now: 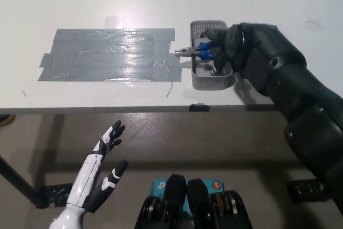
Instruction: The robot picks the blue plier placed on top of the container and places it on the grey area of the table
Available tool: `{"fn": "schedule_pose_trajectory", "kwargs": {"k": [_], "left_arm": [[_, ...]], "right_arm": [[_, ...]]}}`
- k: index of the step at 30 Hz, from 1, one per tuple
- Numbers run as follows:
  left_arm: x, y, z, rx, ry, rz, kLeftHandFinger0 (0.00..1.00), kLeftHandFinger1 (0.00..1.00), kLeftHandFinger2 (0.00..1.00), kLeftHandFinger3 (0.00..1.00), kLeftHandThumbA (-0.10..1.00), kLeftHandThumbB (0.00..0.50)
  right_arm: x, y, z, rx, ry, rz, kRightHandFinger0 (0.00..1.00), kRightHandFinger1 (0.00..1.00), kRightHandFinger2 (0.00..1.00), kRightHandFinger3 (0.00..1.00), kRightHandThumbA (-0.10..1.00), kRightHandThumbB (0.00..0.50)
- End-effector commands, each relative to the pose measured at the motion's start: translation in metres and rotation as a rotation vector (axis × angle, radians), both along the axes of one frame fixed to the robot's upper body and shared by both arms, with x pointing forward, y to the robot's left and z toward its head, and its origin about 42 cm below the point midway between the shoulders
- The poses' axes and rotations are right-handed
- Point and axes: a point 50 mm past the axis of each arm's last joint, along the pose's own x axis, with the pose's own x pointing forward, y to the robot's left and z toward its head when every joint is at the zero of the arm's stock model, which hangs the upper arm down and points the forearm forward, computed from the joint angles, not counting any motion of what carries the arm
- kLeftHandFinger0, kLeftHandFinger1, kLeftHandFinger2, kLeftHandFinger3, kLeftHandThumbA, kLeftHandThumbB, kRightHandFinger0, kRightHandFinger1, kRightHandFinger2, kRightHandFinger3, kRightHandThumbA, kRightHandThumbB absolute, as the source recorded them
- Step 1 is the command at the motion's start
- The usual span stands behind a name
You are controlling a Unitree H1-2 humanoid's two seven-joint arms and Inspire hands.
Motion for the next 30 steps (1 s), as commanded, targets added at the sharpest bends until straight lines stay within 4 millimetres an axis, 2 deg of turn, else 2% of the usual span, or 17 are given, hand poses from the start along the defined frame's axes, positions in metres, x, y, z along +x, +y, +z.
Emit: {"fn": "schedule_pose_trajectory", "kwargs": {"k": [1, 2, 3, 4, 5, 7, 9, 13, 17, 20, 23, 25, 26, 27, 28, 29, 30], "left_arm": [[0.002, 0.001, 0.016, 0.024, -0.068, -0.023, 0.93, 1.00, 1.00, 1.00, 0.90, 0.096], [0.002, 0.001, 0.017, 0.028, -0.071, -0.024, 0.91, 0.99, 1.00, 1.00, 0.90, 0.092], [0.003, 0.001, 0.017, 0.038, -0.075, -0.024, 0.91, 0.98, 1.00, 1.00, 0.90, 0.089], [0.003, 0.001, 0.018, 0.039, -0.076, -0.025, 0.91, 0.98, 1.00, 1.00, 0.90, 0.089], [0.003, 0.001, 0.017, 0.039, -0.070, -0.026, 0.92, 0.97, 0.99, 1.00, 0.90, 0.092], [0.002, 0.001, 0.017, 0.035, -0.071, -0.029, 0.92, 0.96, 0.97, 1.00, 0.90, 0.091], [0.002, 0.001, 0.016, 0.037, -0.076, -0.029, 0.88, 0.93, 0.95, 1.00, 0.89, 0.083], [0.003, 0.001, 0.017, 0.032, -0.082, -0.028, 0.85, 0.90, 0.93, 1.00, 0.88, 0.070], [0.013, -0.001, 0.022, 0.024, -0.096, -0.029, 0.82, 0.87, 0.91, 1.00, 0.88, 0.075], [0.022, -0.003, 0.027, 0.008, -0.111, -0.027, 0.80, 0.86, 0.90, 1.00, 0.88, 0.075], [0.025, -0.004, 0.030, 0.008, -0.126, -0.024, 0.80, 0.86, 0.90, 1.00, 0.89, 0.064], [0.025, -0.004, 0.031, 0.005, -0.130, -0.028, 0.82, 0.86, 0.91, 1.00, 0.89, 0.052], [0.025, -0.004, 0.030, 0.004, -0.127, -0.029, 0.82, 0.86, 0.91, 1.00, 0.89, 0.055], [0.025, -0.004, 0.030, 0.005, -0.128, -0.030, 0.82, 0.86, 0.91, 1.00, 0.90, 0.053], [0.024, -0.004, 0.030, 0.007, -0.127, -0.031, 0.82, 0.86, 0.91, 1.00, 0.90, 0.050], [0.024, -0.005, 0.030, 0.008, -0.127, -0.032, 0.83, 0.86, 0.91, 1.00, 0.90, 0.049], [0.025, -0.005, 0.030, 0.011, -0.129, -0.036, 0.83, 0.86, 0.91, 1.00, 0.90, 0.045]], "right_arm": [[0.003, 0.007, 0.016, 0.067, -0.311, 0.074, 0.01, 0.14, 0.28, 0.35, -0.01, 0.240], [0.002, 0.004, 0.012, 0.064, -0.383, 0.084, 0.00, 0.09, 0.35, 0.33, -0.10, 0.226], [0.002, 0.000, 0.009, 0.068, -0.411, 0.085, 0.00, 0.23, 0.58, 0.52, -0.10, 0.215], [0.002, -0.002, 0.009, 0.067, -0.418, 0.085, 0.00, 0.32, 0.71, 0.62, -0.10, 0.216], [0.002, -0.008, 0.006, 0.077, -0.430, 0.072, 0.03, 0.43, 0.83, 0.76, -0.10, 0.195], [0.002, -0.014, 0.003, 0.084, -0.426, 0.059, 0.04, 0.48, 0.88, 0.84, -0.10, 0.180], [0.002, -0.020, -0.001, 0.077, -0.438, 0.058, 0.08, 0.54, 0.93, 0.93, -0.10, 0.166], [0.003, -0.029, -0.002, 0.078, -0.462, 0.055, 0.12, 0.59, 0.99, 0.98, -0.10, 0.159], [0.007, -0.037, 0.016, 0.072, -0.512, 0.053, 0.09, 0.57, 0.96, 0.93, -0.10, 0.158], [0.012, -0.037, 0.040, 0.066, -0.583, 0.077, 0.09, 0.53, 0.92, 0.81, -0.10, 0.170], [0.015, -0.028, 0.068, 0.053, -0.640, 0.095, 0.07, 0.55, 0.97, 0.82, -0.10, 0.179], [0.017, -0.021, 0.087, 0.059, -0.662, 0.099, 0.08, 0.56, 0.94, 0.69, -0.10, 0.188], [0.017, -0.019, 0.096, 0.065, -0.680, 0.104, 0.07, 0.53, 0.89, 0.59, -0.10, 0.203], [0.017, -0.017, 0.104, 0.072, -0.696, 0.109, 0.06, 0.51, 0.86, 0.57, -0.10, 0.201], [0.018, -0.016, 0.109, 0.070, -0.706, 0.113, 0.04, 0.49, 0.84, 0.49, -0.10, 0.195], [0.018, -0.016, 0.110, 0.068, -0.710, 0.113, 0.03, 0.51, 0.87, 0.45, -0.10, 0.192], [0.018, -0.014, 0.119, 0.080, -0.721, 0.123, 0.01, 0.51, 0.87, 0.33, -0.10, 0.194]]}}
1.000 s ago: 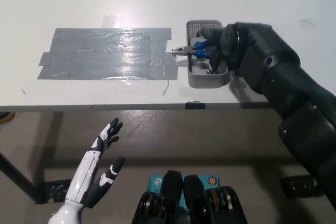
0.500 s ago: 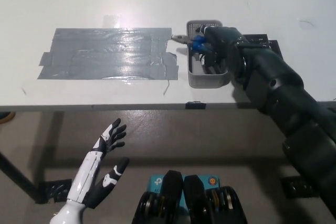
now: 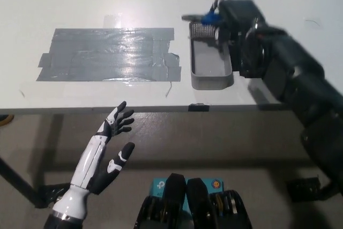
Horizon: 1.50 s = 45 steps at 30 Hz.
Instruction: The robot picks the blue plier placed on top of the container and places it on the grey area of the table
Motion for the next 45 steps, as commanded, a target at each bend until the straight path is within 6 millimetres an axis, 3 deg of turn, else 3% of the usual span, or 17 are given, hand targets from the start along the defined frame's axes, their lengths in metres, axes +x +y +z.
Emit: {"fn": "schedule_pose_trajectory", "kwargs": {"k": [1, 6, 9, 13, 15, 17, 19, 24, 27, 32, 36, 39, 40, 41, 42, 44, 45], "left_arm": [[0.000, 0.002, 0.008, 0.004, -0.049, -0.010, 0.83, 0.86, 0.91, 1.00, 0.90, 0.045], [0.001, 0.003, 0.009, 0.011, -0.048, -0.007, 0.82, 0.85, 0.90, 1.00, 0.91, 0.058], [0.000, 0.002, 0.010, 0.009, -0.043, -0.009, 0.81, 0.85, 0.90, 1.00, 0.91, 0.058], [0.000, 0.002, 0.011, 0.016, -0.046, -0.011, 0.81, 0.84, 0.90, 1.00, 0.91, 0.050], [-0.001, 0.001, 0.011, 0.016, -0.045, -0.015, 0.80, 0.84, 0.90, 1.00, 0.91, 0.050], [-0.002, 0.000, 0.010, 0.009, -0.045, -0.020, 0.80, 0.83, 0.90, 1.00, 0.91, 0.041], [-0.002, -0.002, 0.009, 0.004, -0.051, -0.025, 0.80, 0.83, 0.90, 1.00, 0.89, 0.033], [-0.004, -0.008, 0.006, 0.005, -0.039, -0.031, 0.81, 0.83, 0.89, 1.00, 0.90, 0.041], [-0.007, -0.009, 0.004, 0.002, -0.036, -0.029, 0.80, 0.83, 0.89, 1.00, 0.88, 0.034], [-0.010, -0.008, 0.004, 0.008, -0.016, -0.021, 0.86, 0.87, 0.92, 1.00, 0.89, 0.052], [-0.011, -0.010, 0.004, 0.019, -0.017, -0.026, 0.88, 0.89, 0.93, 1.00, 0.89, 0.055], [-0.011, -0.010, 0.005, 0.026, -0.020, -0.030, 0.90, 0.90, 0.93, 1.00, 0.88, 0.040], [-0.011, -0.010, 0.005, 0.034, -0.024, -0.028, 0.91, 0.90, 0.93, 1.00, 0.88, 0.038], [-0.010, -0.011, 0.005, 0.034, -0.026, -0.031, 0.91, 0.89, 0.93, 1.00, 0.88, 0.038], [-0.008, -0.012, 0.006, 0.038, -0.040, -0.035, 0.90, 0.88, 0.92, 1.00, 0.88, 0.040], [-0.007, -0.014, 0.006, 0.036, -0.047, -0.041, 0.89, 0.88, 0.91, 1.00, 0.88, 0.034], [-0.007, -0.014, 0.006, 0.039, -0.049, -0.043, 0.88, 0.87, 0.91, 1.00, 0.88, 0.039]], "right_arm": [[0.006, 0.017, 0.088, 0.034, -0.217, 0.061, 0.02, 0.53, 0.89, 0.33, -0.10, 0.194], [0.004, 0.032, 0.112, 0.037, -0.271, 0.081, 0.09, 0.63, 0.97, 0.86, -0.10, 0.200], [0.001, 0.041, 0.117, 0.050, -0.294, 0.113, 0.10, 0.62, 0.93, 0.89, -0.10, 0.177], [-0.002, 0.061, 0.113, 0.073, -0.272, 0.130, 0.08, 0.53, 0.88, 0.72, -0.10, 0.254], [-0.005, 0.073, 0.110, 0.080, -0.256, 0.148, 0.07, 0.40, 0.71, 0.72, -0.10, 0.314], [-0.009, 0.087, 0.102, 0.093, -0.259, 0.166, 0.00, 0.27, 0.60, 0.40, -0.10, 0.239], [-0.014, 0.102, 0.094, 0.101, -0.237, 0.177, 0.00, 0.38, 0.80, 0.51, -0.10, 0.206], [-0.024, 0.130, 0.074, 0.142, -0.164, 0.222, 0.00, 0.45, 0.87, 0.76, -0.10, 0.193], [-0.031, 0.145, 0.058, 0.143, -0.146, 0.244, 0.00, 0.35, 0.72, 0.57, -0.10, 0.215], [-0.041, 0.168, 0.040, 0.145, -0.087, 0.252, 0.04, 0.41, 0.82, 0.72, -0.10, 0.214], [-0.045, 0.172, 0.026, 0.125, -0.058, 0.248, 0.00, 0.33, 0.70, 0.33, -0.10, 0.251], [-0.046, 0.173, 0.019, 0.109, -0.030, 0.247, 0.01, 0.36, 0.72, 0.37, -0.10, 0.260], [-0.046, 0.171, 0.016, 0.120, -0.011, 0.237, 0.04, 0.39, 0.76, 0.51, -0.10, 0.247], [-0.044, 0.168, 0.013, 0.135, 0.039, 0.223, 0.24, 0.59, 0.95, 0.72, -0.07, 0.220], [-0.042, 0.165, 0.012, 0.145, 0.146, 0.202, 0.60, 0.95, 1.00, 1.00, 0.18, 0.245], [-0.040, 0.162, 0.010, 0.139, 0.222, 0.183, 1.00, 1.00, 1.00, 1.00, 0.43, 0.342], [-0.040, 0.159, 0.006, 0.123, 0.247, 0.176, 1.00, 1.00, 1.00, 1.00, 0.51, 0.446]]}}
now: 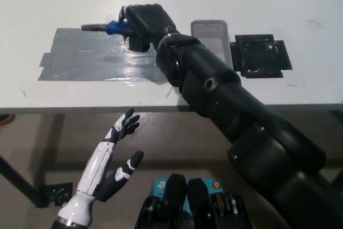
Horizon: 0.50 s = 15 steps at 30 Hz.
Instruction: The robot picks the blue plier placed on top of the container and places it on the grey area of the table
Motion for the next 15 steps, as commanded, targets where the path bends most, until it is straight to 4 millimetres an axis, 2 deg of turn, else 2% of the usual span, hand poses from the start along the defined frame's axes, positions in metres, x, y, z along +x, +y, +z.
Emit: {"fn": "schedule_pose_trajectory", "kwargs": {"k": [1, 7, 12, 15], "left_arm": [[0.002, -0.005, 0.009, 0.012, -0.058, -0.025, 0.87, 0.87, 0.90, 1.00, 0.88, 0.035], [0.002, -0.006, 0.010, 0.004, -0.047, -0.037, 0.85, 0.86, 0.91, 1.00, 0.87, 0.052], [0.003, -0.007, 0.012, 0.004, -0.053, -0.036, 0.84, 0.86, 0.91, 1.00, 0.88, 0.062], [0.004, -0.007, 0.011, 0.003, -0.052, -0.039, 0.85, 0.86, 0.91, 1.00, 0.89, 0.064]], "right_arm": [[0.007, -0.006, 0.017, -0.010, 0.141, -0.030, 1.00, 1.00, 1.00, 1.00, 0.57, 0.496], [0.010, -0.019, 0.005, -0.028, 0.202, -0.059, 1.00, 1.00, 1.00, 1.00, 0.73, 0.499], [0.014, -0.025, 0.011, -0.014, 0.203, -0.066, 1.00, 1.00, 1.00, 1.00, 0.81, 0.495], [0.017, -0.028, 0.024, 0.020, 0.178, -0.061, 1.00, 1.00, 1.00, 1.00, 0.91, 0.500]]}}
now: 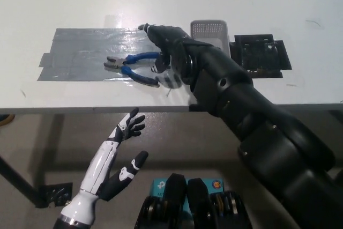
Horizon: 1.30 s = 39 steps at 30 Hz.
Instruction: The robot picks the blue plier placed on top of the container and places it on the grey area of the table
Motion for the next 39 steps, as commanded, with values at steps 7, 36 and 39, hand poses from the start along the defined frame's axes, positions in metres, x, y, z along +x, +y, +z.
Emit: {"fn": "schedule_pose_trajectory", "kwargs": {"k": [7, 36, 39], "left_arm": [[0.004, -0.002, 0.010, -0.008, -0.043, -0.023, 0.86, 0.86, 0.90, 1.00, 0.87, 0.057], [0.044, 0.020, 0.028, 0.033, -0.084, 0.059, 1.00, 1.00, 1.00, 1.00, 1.00, 0.039], [0.051, 0.019, 0.029, 0.013, -0.087, 0.055, 1.00, 1.00, 1.00, 1.00, 1.00, 0.043]], "right_arm": [[0.019, -0.005, 0.116, 0.204, -0.179, 0.053, 1.00, 1.00, 1.00, 1.00, 1.00, 0.500], [-0.297, -0.175, 0.105, 1.138, -0.687, 0.501, 1.00, 1.00, 1.00, 1.00, 0.99, 0.433], [-0.315, -0.174, 0.100, 1.180, -0.675, 0.526, 1.00, 1.00, 1.00, 1.00, 0.92, 0.415]]}}
